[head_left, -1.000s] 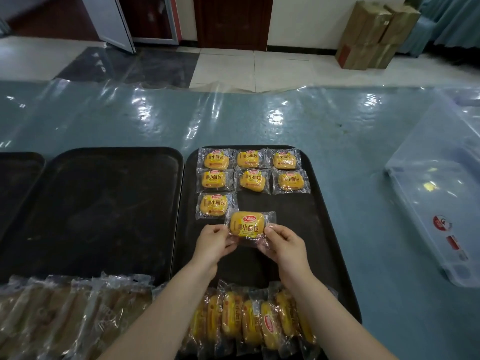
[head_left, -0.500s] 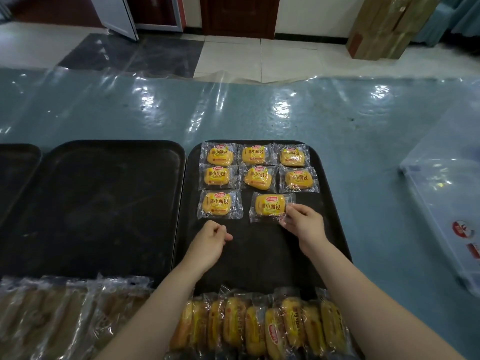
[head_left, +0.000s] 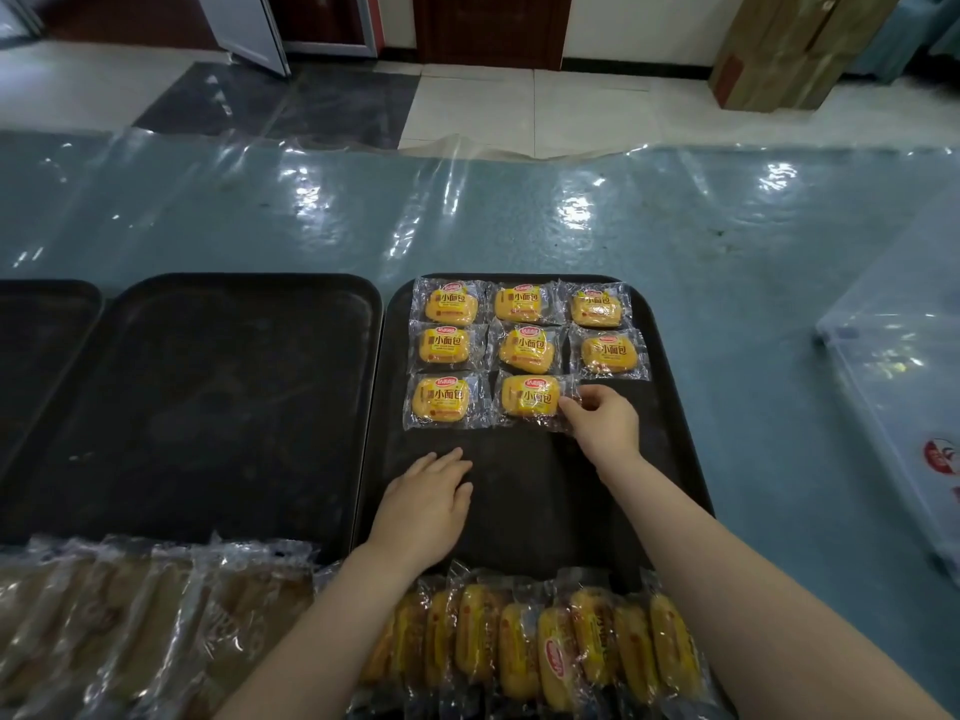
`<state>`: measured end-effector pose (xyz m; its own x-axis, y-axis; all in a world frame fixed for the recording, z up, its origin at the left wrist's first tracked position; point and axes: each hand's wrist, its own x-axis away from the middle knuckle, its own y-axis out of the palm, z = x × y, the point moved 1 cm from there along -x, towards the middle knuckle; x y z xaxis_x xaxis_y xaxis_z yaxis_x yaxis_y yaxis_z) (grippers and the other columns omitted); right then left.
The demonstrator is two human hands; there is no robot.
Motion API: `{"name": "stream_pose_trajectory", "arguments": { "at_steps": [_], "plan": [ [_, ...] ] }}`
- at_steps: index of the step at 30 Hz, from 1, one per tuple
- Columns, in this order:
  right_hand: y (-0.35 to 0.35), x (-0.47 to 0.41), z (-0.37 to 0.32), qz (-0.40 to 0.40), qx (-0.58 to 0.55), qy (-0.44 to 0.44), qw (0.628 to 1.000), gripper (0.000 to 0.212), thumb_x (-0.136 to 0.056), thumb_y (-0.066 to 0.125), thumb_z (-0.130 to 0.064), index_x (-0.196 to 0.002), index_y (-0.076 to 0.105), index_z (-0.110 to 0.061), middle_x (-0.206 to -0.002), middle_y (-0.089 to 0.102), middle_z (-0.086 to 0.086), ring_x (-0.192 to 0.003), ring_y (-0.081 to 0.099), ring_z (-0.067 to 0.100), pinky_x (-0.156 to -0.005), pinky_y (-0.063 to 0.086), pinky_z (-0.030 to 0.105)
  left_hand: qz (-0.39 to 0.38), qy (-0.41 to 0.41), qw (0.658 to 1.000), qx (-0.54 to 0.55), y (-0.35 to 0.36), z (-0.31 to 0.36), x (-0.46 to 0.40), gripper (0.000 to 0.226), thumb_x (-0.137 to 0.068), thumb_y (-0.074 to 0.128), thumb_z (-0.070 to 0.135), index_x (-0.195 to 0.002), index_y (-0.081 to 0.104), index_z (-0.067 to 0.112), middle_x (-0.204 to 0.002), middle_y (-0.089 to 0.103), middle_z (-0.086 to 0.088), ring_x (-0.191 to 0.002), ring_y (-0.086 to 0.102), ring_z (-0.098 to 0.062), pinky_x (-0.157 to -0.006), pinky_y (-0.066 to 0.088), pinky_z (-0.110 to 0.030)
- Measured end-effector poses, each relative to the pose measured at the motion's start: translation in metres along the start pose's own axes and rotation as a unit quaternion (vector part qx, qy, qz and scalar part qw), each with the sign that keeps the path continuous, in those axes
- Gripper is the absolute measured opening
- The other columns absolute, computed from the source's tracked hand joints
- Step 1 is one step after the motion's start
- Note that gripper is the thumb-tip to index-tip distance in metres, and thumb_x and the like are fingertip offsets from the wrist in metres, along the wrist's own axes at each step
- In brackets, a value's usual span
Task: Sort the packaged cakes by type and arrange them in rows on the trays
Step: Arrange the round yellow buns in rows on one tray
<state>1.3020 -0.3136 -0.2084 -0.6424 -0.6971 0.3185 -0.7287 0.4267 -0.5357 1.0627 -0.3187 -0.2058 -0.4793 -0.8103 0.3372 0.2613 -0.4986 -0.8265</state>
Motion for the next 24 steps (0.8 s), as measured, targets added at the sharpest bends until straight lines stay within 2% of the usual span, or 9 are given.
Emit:
{"name": "stream_pose_trajectory", "arguments": {
  "at_steps": [1, 3, 9, 15, 21, 24],
  "plan": [
    [-0.003, 0.001, 0.000, 0.000, 0.024, -0.010, 1.000, 0.040, -0.092, 0.069, -0.028, -0.129, 0.060, -0.015, -0.112, 0.066, 0.000, -0.098, 0.062, 0.014, -0.089, 0.055, 0.034, -0.005, 0.001, 1.000, -0.002, 0.000, 0.000, 0.000, 0.045, -0.105, 0.035, 0.039, -0.149, 0.040, 0.030, -0.159, 0.028, 0.013, -0.149, 0.020, -0.014, -0.120, 0.025, -0.041],
    [-0.008, 0.005, -0.002, -0.008, 0.024, -0.025, 0.999, 0.051, -0.094, 0.066, -0.028, -0.141, 0.050, -0.015, -0.124, 0.063, 0.002, -0.102, 0.058, 0.013, -0.089, 0.051, 0.031, -0.018, 0.004, 1.000, -0.007, 0.000, 0.001, 0.001, 0.046, -0.105, 0.034, 0.040, -0.149, 0.039, 0.029, -0.161, 0.026, 0.012, -0.150, 0.018, -0.015, -0.121, 0.023, -0.042],
    [-0.022, 0.028, 0.004, -0.045, -0.028, -0.043, 0.998, 0.051, -0.098, 0.060, -0.023, -0.146, 0.045, -0.020, -0.138, 0.056, -0.001, -0.118, 0.054, 0.013, -0.096, 0.044, 0.028, -0.029, 0.010, 0.999, -0.018, 0.001, 0.002, 0.009, 0.047, -0.105, 0.035, 0.039, -0.150, 0.037, 0.026, -0.162, 0.022, 0.008, -0.150, 0.016, -0.018, -0.121, 0.022, -0.044],
    [-0.041, 0.060, 0.015, -0.061, -0.028, -0.052, 0.996, 0.043, -0.099, 0.057, -0.018, -0.141, 0.050, -0.022, -0.131, 0.060, -0.005, -0.114, 0.054, 0.008, -0.095, 0.044, 0.025, -0.007, 0.013, 1.000, 0.022, -0.010, 0.018, 0.028, 0.044, -0.105, 0.039, 0.033, -0.147, 0.044, 0.020, -0.153, 0.043, 0.002, -0.140, 0.039, -0.015, -0.116, 0.031, -0.035],
    [-0.062, 0.100, 0.038, -0.084, 0.014, -0.062, 0.994, 0.038, -0.099, 0.055, -0.015, -0.136, 0.052, -0.022, -0.121, 0.063, -0.006, -0.114, 0.058, 0.011, -0.089, 0.045, 0.022, 0.015, 0.042, 0.997, 0.059, -0.011, 0.031, 0.055, 0.039, -0.104, 0.043, 0.030, -0.142, 0.049, 0.022, -0.143, 0.052, 0.006, -0.133, 0.045, -0.011, -0.113, 0.036, -0.032],
    [-0.073, 0.120, 0.052, -0.090, 0.047, -0.061, 0.993, 0.041, -0.099, 0.056, -0.017, -0.139, 0.049, -0.022, -0.127, 0.061, -0.005, -0.117, 0.057, 0.012, -0.089, 0.046, 0.022, 0.026, 0.059, 0.996, 0.058, -0.006, 0.035, 0.068, 0.037, -0.103, 0.045, 0.027, -0.140, 0.052, 0.022, -0.142, 0.052, 0.006, -0.135, 0.042, -0.011, -0.113, 0.034, -0.031]
  ]
}}
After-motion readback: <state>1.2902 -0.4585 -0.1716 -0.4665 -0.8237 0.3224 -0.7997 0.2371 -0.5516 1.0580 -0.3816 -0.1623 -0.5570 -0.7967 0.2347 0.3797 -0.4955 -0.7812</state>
